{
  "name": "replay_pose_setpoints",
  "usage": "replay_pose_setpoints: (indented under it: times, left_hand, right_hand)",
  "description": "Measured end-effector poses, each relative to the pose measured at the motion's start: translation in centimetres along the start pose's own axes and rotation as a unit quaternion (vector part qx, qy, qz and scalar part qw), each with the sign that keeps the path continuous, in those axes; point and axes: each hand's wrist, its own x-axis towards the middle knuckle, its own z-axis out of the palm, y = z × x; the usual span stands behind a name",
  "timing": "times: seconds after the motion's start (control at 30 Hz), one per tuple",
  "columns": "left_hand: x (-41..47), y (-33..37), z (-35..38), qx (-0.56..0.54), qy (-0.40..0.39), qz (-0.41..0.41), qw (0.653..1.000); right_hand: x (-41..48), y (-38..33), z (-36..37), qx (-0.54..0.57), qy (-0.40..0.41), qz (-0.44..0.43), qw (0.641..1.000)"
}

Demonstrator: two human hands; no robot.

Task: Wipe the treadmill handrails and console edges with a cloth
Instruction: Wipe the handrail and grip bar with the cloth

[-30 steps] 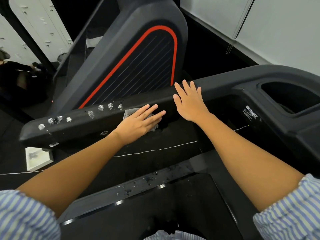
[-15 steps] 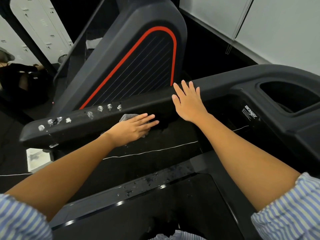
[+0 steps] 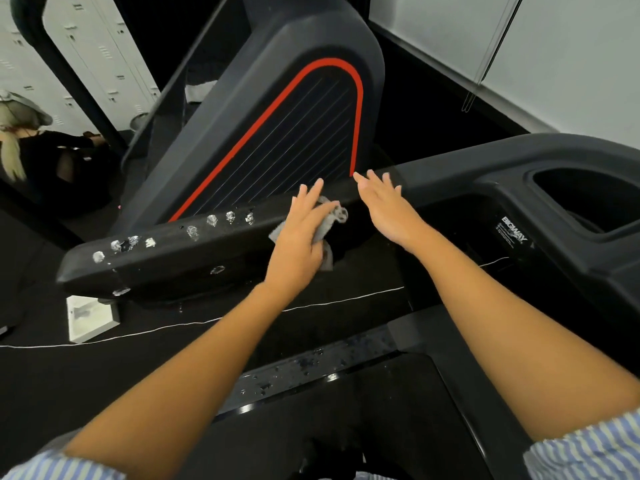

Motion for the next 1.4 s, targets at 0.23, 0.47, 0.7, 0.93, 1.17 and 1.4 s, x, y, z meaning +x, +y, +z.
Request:
replay_pose_setpoints:
  times: [0.23,0.47,0.7,0.93,1.17,1.4]
  left_hand:
    - [-0.4,4.6,-1.0,-0.382,0.19,-0.293,0.856]
    - [-0.4,4.9,-2.6,-0.496,0.239,-0.251,0.796]
    - [-0.6,2.1,-4.4,-0.249,0.256,-0.144,0.923]
    - [-3.8,-3.8,-10.9,0.133,0.21,-0.197,0.948]
    - [-6.4,-5.0,-14.9,0.392,-0.076,-0.269,0.876]
    - [-5.8,-4.9,-14.8,0.419,-0.051,-0.266,0.867]
  right_hand:
    - [-7.1,-5.0,5.6,0.521,-0.143,-0.002,0.841]
    - [-7.9,-5.8,7.2,0.708,-0.138,0.084,0.687]
    - [-7.5,-5.9,7.6,0.653,-0.149,0.068,0.739]
    - [-4.1,-6.2,6.8,0.181,0.101,-0.156,0.966]
    - [-1.2,-8.0,10.5,-0.176,0.097,-0.171,0.965]
    - [0.8,-11.3,13.1,-0.211,0.107,-0.209,0.949]
